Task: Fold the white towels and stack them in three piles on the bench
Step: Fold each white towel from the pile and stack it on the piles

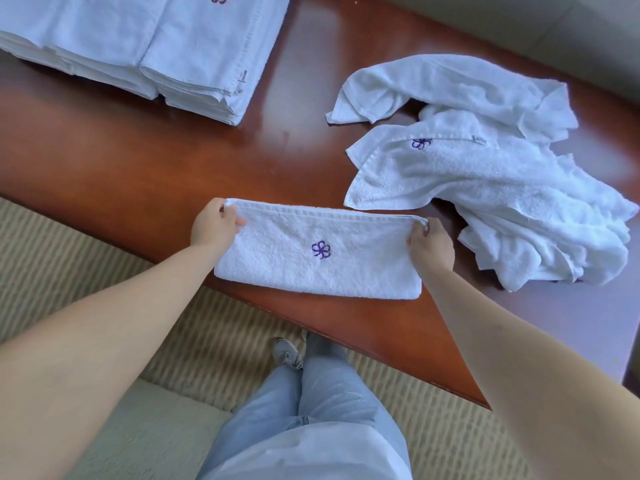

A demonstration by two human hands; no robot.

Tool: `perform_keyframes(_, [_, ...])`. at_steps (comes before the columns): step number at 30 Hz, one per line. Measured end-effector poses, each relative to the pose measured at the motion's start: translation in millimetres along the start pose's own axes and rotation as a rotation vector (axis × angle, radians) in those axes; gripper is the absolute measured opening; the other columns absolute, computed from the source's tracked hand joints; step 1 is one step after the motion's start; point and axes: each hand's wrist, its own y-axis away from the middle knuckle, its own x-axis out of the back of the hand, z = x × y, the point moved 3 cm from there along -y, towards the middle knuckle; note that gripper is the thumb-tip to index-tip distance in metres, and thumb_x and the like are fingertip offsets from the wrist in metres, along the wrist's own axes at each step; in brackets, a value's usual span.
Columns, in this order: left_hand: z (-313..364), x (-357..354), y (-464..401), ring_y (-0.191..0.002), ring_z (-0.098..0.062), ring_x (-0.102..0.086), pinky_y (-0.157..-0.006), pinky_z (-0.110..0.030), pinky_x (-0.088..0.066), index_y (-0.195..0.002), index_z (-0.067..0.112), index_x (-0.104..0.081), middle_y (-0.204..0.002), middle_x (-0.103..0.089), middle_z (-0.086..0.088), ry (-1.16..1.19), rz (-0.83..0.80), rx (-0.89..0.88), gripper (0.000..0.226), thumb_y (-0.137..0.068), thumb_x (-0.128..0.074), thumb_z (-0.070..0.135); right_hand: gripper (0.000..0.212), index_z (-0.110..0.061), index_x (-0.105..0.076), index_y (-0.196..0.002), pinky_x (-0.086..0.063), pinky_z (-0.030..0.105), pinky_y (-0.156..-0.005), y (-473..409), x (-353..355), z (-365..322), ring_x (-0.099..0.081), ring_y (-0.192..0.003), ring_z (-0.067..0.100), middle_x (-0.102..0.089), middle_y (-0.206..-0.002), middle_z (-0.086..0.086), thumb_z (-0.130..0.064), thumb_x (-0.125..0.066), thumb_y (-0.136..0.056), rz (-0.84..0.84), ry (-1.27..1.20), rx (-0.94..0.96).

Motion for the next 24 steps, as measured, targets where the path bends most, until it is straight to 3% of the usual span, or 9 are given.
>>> perform_keyframes(3, [-4.9, -1.3, -3.0, -0.083, -0.006, -0.071, -0.072, -0.039, -0.057, -0.132, 0.022, -0.052, -0.091, -0.075, 0.012, 0.018, -0.004, 0.002, 0.035, -0.106, -0.036, 0.037, 0.029, -0.016, -0.054, -0.097, -0.045, 0.035, -0.060, -3.6, -4.8, -0.6, -0.064, -0.074, 0.025, -0.068, -0.085, 0.002, -0.038, -0.036, -0.101, 0.001, 0.019, -0.003])
perform_keyframes(8, [-13.1, -11.3, -8.8, -0.082, -0.014, -0.071, -0.078, -0.045, -0.060, -0.110, 0.027, -0.049, -0.091, -0.074, 0.009, 0.023, 0.038, -0.035, 0.017, -0.105, -0.035, 0.033, 0.028, -0.016, -0.051, -0.102, -0.043, 0.033, -0.061, -8.0, -20.0, 9.0, -0.063, -0.077, 0.024, -0.070, -0.092, 0.003, -0.040, -0.036, -0.101, 0.013, -0.005, -0.043])
perform_keyframes(10, [-10.9, -8.9, -1.3, -0.088, -0.022, -0.070, -0.081, -0.048, -0.058, -0.117, 0.028, -0.045, -0.098, -0.073, 0.006, 0.047, 0.055, -0.041, 0.015, -0.105, -0.037, 0.032, 0.026, -0.017, -0.049, -0.114, -0.041, 0.031, -0.058, 5.2, -18.1, 7.4, -0.063, -0.078, 0.024, -0.070, -0.094, 0.001, -0.036, -0.037, -0.101, 0.037, -0.059, -0.060])
perform_keyframes(12, [-8.3, -7.3, 13.6, -0.096, -0.029, -0.062, -0.084, -0.047, -0.052, -0.136, 0.029, -0.039, -0.113, -0.067, 0.002, 0.025, 0.085, -0.097, 0.032, -0.104, -0.042, 0.032, 0.035, -0.023, -0.038, -0.133, -0.040, 0.031, -0.057, 25.7, -15.6, 4.1, -0.064, -0.078, 0.026, -0.066, -0.096, -0.002, -0.031, -0.040, -0.099, 0.077, -0.123, -0.066])
perform_keyframes(14, [-2.7, -14.3, 36.9, -0.118, -0.032, -0.053, -0.096, -0.046, -0.046, -0.149, 0.028, -0.031, -0.137, -0.055, -0.003, -0.085, 0.049, -0.271, 0.049, -0.103, -0.048, 0.032, 0.050, -0.031, -0.028, -0.144, -0.042, 0.032, -0.066, 53.4, -20.4, -5.4, -0.062, -0.088, 0.023, -0.058, -0.113, -0.003, -0.028, -0.048, -0.098, 0.105, -0.119, 0.048])
perform_keyframes(17, [7.7, -49.2, 70.4, -0.152, -0.025, -0.020, -0.120, -0.044, -0.027, -0.159, 0.024, -0.026, -0.166, -0.024, -0.003, -0.413, -0.119, -0.641, 0.059, -0.105, -0.047, 0.037, 0.055, -0.028, -0.038, -0.150, -0.048, 0.041, -0.085, 89.9, -53.4, -28.4, -0.054, -0.117, 0.021, -0.048, -0.141, 0.001, -0.023, -0.057, -0.098, 0.028, 0.084, 0.426])
perform_keyframes(20, [11.4, -92.5, 72.7, -0.158, -0.022, -0.005, -0.127, -0.043, -0.006, -0.162, 0.024, -0.019, -0.171, -0.011, 0.000, -0.718, -0.148, -0.873, 0.062, -0.107, -0.034, 0.046, 0.054, -0.020, -0.044, -0.152, -0.034, 0.049, -0.117, 102.7, -101.8, -48.7, -0.036, -0.146, 0.030, -0.041, -0.158, 0.007, -0.020, -0.056, -0.099, -0.008, 0.286, 0.730])
perform_keyframes(24, [-10.4, -119.7, 40.1, -0.158, -0.017, -0.002, -0.126, -0.052, 0.000, -0.163, 0.031, -0.015, -0.171, -0.006, 0.008, -0.837, -0.014, -0.897, 0.063, -0.106, -0.024, 0.056, 0.053, -0.027, -0.033, -0.160, -0.014, 0.048, -0.126, 86.5, -149.5, -41.5, -0.016, -0.157, 0.028, -0.024, -0.169, 0.003, -0.037, -0.038, -0.108, 0.076, 0.450, 0.727])
